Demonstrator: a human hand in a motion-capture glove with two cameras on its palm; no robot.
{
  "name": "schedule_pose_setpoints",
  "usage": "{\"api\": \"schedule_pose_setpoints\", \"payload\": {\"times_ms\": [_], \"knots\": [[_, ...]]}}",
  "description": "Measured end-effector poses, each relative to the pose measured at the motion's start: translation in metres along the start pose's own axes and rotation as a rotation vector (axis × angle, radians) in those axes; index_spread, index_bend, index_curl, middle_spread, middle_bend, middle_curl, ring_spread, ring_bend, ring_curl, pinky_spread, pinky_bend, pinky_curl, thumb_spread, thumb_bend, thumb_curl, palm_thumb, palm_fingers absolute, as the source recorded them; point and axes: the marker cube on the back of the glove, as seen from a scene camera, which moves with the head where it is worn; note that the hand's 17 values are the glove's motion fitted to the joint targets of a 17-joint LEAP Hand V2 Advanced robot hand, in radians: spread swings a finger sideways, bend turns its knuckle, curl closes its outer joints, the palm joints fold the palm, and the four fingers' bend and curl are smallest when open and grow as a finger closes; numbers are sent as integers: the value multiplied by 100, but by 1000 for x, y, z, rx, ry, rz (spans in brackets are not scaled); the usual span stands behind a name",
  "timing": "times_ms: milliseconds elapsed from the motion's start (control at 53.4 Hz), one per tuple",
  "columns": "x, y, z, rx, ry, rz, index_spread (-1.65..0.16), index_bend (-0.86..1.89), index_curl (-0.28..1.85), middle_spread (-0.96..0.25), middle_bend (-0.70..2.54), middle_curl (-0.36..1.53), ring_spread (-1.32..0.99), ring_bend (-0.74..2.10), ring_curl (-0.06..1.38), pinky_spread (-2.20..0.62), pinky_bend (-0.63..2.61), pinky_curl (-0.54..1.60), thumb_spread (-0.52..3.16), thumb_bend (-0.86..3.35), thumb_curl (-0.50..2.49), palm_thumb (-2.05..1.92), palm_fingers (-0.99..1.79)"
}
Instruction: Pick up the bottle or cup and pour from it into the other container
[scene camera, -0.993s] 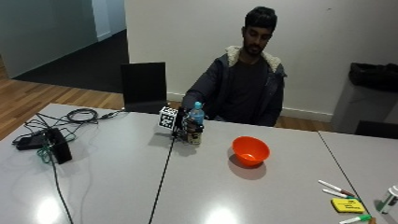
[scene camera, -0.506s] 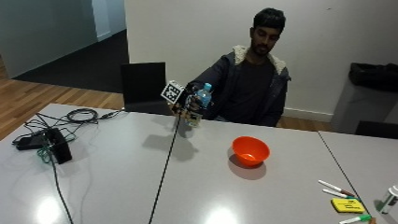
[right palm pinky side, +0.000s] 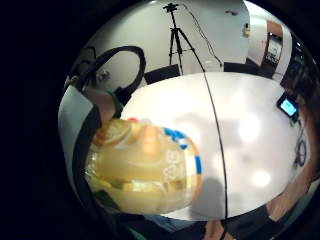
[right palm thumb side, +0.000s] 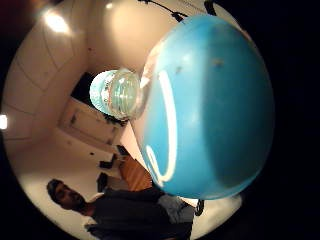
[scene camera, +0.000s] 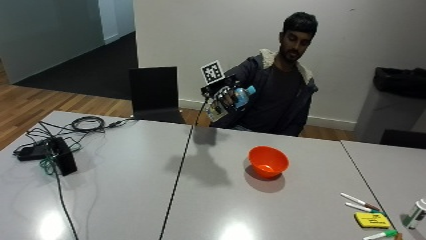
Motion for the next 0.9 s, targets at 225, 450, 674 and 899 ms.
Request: {"api": "schedule_pose_setpoints", "payload": {"times_ms": [225,450,674,899], "knots": [[-49,-34,23,-16,234,69,-31,12,28,-28,45,43,-24,61,40,-7,34,37,65,-3,49,95,119],[-77,-65,68,70,595,-83,-31,11,28,-28,45,43,-24,61,40,-7,34,37,64,-3,49,95,119],[-97,-69,111,-48,896,-207,-31,12,28,-28,45,43,-24,61,40,-7,34,37,64,-3,50,95,119],[-106,-70,149,-127,1151,-334,-31,12,28,-28,45,43,-25,60,39,-7,34,37,64,-3,50,96,119]]}}
